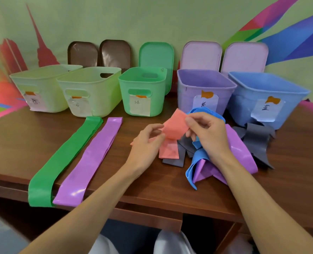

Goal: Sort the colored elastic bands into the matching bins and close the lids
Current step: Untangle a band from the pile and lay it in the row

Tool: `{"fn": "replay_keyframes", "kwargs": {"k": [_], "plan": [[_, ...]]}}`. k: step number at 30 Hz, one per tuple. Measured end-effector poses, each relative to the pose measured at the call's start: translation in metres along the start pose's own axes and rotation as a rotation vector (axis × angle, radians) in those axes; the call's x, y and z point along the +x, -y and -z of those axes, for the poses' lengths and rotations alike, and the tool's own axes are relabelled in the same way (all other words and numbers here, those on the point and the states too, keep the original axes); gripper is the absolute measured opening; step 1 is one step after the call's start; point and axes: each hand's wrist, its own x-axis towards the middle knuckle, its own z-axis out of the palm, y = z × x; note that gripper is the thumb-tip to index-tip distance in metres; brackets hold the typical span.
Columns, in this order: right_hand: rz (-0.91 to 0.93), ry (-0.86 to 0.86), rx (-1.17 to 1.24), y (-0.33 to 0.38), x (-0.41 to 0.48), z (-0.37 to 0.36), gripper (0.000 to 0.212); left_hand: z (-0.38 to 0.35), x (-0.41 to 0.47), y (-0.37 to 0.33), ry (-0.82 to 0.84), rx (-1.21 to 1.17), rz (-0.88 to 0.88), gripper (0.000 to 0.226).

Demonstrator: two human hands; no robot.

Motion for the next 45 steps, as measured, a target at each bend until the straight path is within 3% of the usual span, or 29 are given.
{"fn": "replay_keyframes", "kwargs": {"k": [2, 6, 12, 15, 18, 21, 25, 30, 33, 39, 45], "plan": [[-0.013, -0.077, 0.108, 0.004, 0.001, 0.003, 0.005, -0.003, -0.001, -0.003, 0.079, 0.185, -0.009, 0.040], [-0.023, -0.113, 0.216, 0.005, 0.000, 0.003, 0.007, -0.002, 0.014, -0.008, 0.072, 0.484, -0.080, 0.042], [-0.051, -0.184, 0.424, 0.007, 0.004, 0.007, 0.009, 0.002, 0.056, -0.014, 0.134, 0.672, -0.053, 0.024], [-0.059, -0.298, 0.363, 0.004, 0.006, 0.010, 0.009, 0.010, 0.068, -0.025, 0.185, 0.482, -0.060, 0.005], [-0.050, -0.398, 0.294, 0.000, 0.009, 0.013, 0.004, 0.023, 0.073, -0.050, 0.218, 0.267, -0.078, 0.016], [-0.090, -0.430, 0.362, -0.001, 0.010, 0.013, 0.004, 0.029, 0.072, -0.067, 0.222, 0.097, -0.063, 0.003], [-0.137, -0.459, 0.453, 0.000, 0.010, 0.015, 0.004, 0.026, 0.063, -0.063, 0.295, 0.115, -0.014, 0.009], [-0.204, -0.546, 0.610, 0.002, 0.009, 0.020, 0.012, 0.020, 0.050, -0.036, 0.508, 0.511, -0.044, 0.014], [-0.205, -0.553, 0.639, 0.001, 0.009, 0.021, 0.016, 0.019, 0.046, -0.026, 0.454, 0.498, -0.075, 0.009], [-0.161, -0.512, 0.540, -0.001, 0.011, 0.020, 0.013, 0.030, 0.030, -0.059, 0.237, -0.006, 0.023, 0.007], [-0.082, -0.410, 0.167, 0.003, 0.009, 0.015, 0.005, 0.060, 0.013, -0.072, 0.184, 0.132, -0.015, 0.012]]}}
